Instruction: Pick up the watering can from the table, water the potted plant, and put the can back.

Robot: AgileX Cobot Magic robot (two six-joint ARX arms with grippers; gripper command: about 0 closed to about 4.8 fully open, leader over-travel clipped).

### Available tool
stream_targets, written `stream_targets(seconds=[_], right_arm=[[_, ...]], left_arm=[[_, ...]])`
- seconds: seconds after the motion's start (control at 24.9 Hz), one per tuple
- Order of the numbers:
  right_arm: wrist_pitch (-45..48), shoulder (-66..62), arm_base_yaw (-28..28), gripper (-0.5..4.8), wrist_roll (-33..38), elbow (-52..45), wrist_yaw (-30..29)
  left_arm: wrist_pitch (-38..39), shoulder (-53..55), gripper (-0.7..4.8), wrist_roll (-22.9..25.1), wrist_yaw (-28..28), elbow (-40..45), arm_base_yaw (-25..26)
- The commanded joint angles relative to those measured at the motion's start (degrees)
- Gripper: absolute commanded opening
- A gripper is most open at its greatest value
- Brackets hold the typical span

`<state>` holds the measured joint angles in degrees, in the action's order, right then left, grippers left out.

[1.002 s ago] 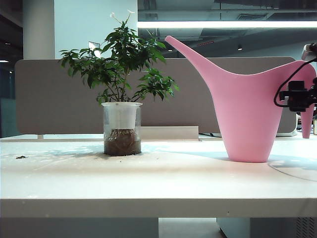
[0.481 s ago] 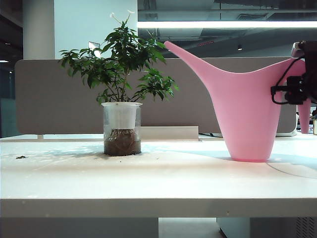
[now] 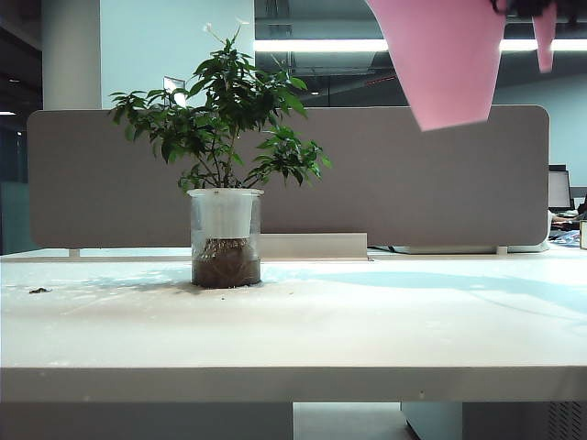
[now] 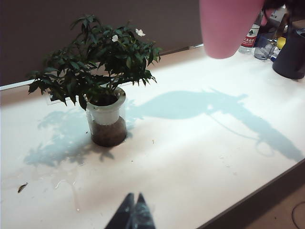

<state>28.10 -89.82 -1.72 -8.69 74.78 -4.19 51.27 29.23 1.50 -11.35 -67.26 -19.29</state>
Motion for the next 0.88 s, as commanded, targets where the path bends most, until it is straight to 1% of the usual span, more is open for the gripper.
stream_targets(seconds=[0.04, 0.12, 0.2, 0.24, 0.32, 0.56, 0.64, 0.84, 0.88], right_arm=[[-7.8, 0.9, 0.4, -0.06, -3.3, 7.3, -0.2], [-12.7, 0.8, 1.1, -0.06, -5.0, 11.7, 0.6], [-16.7, 0.6, 1.6, -0.06, -7.5, 15.4, 2.6], [-19.8, 0.5, 2.6, -0.06, -11.5, 18.1, 4.5], [-21.5, 0.4, 3.8, -0.06, -15.0, 19.7, 6.1], [-21.9, 0.3, 8.3, -0.06, -27.0, 20.4, 12.1], [-20.9, -1.2, 10.1, -0.06, -33.6, 20.5, 14.8], [-20.3, -2.2, 11.3, -0.06, -36.4, 20.5, 16.2], [-20.1, -2.6, 11.8, -0.06, -39.2, 20.5, 16.5]], left_arm=[[-0.7, 0.0, -0.05, 0.0, 0.0, -0.2, 0.1], [-0.7, 0.0, -0.05, 0.0, 0.0, -0.2, 0.1], [-0.7, 0.0, -0.05, 0.0, 0.0, -0.2, 0.1], [-0.7, 0.0, -0.05, 0.0, -0.1, -0.2, 0.1], [-0.7, 0.0, -0.05, 0.0, 0.0, -0.2, 0.1], [-0.7, 0.0, -0.05, 0.0, 0.0, -0.2, 0.1], [-0.7, 0.0, -0.05, 0.0, 0.0, -0.2, 0.1], [-0.7, 0.0, -0.05, 0.0, -0.1, -0.2, 0.1], [-0.7, 0.0, -0.05, 0.0, 0.0, -0.2, 0.1]])
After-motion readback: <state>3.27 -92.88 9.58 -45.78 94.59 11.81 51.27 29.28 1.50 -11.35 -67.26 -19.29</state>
